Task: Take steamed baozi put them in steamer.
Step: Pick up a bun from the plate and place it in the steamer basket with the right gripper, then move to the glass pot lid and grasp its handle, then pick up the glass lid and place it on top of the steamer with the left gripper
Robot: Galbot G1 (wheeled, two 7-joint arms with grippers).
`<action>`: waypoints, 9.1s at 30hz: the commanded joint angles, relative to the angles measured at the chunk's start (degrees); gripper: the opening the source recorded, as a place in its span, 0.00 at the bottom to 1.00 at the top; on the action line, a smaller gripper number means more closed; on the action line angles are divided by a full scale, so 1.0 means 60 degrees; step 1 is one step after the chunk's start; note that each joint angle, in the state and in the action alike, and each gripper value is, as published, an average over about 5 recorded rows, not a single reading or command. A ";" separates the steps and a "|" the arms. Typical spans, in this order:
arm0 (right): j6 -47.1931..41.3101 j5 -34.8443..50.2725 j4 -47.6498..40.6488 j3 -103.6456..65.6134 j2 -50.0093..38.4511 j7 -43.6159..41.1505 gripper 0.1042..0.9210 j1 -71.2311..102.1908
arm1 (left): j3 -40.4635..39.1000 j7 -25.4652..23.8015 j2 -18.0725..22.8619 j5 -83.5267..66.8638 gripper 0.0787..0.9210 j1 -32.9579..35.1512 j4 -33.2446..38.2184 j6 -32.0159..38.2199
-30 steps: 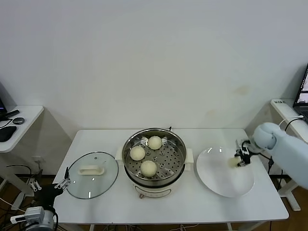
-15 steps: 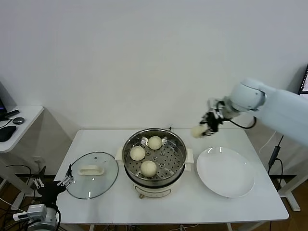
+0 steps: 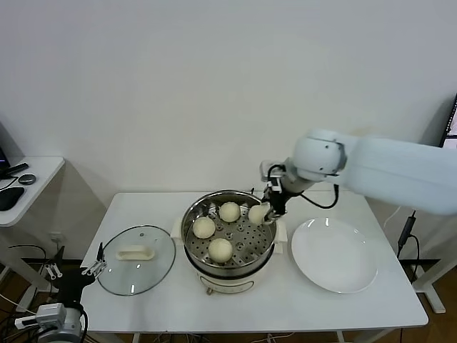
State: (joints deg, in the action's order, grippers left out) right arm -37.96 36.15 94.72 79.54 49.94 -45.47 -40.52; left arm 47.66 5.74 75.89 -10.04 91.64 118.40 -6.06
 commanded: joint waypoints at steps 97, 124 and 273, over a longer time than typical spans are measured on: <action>0.9462 -0.3835 0.1687 -2.2994 0.5372 0.5013 0.88 2.2053 | -0.1103 0.0991 -0.1614 1.4153 0.88 -0.1164 -0.4447 0.3738; 0.9187 -0.4148 0.1960 -2.2514 0.5663 0.5102 0.88 2.2286 | -0.2717 0.0326 -0.2166 1.4707 0.88 -0.4187 -0.6615 0.3350; 0.9889 -0.7043 0.1009 -2.0939 0.5699 0.5484 0.88 2.1842 | -0.7900 -0.0687 -0.0955 0.9326 0.55 -0.2051 0.2678 -0.3481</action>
State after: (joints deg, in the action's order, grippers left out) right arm 21.46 -5.83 100.75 -46.24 83.97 -12.51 90.35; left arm -7.71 -9.84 72.43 71.40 60.50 114.96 -34.78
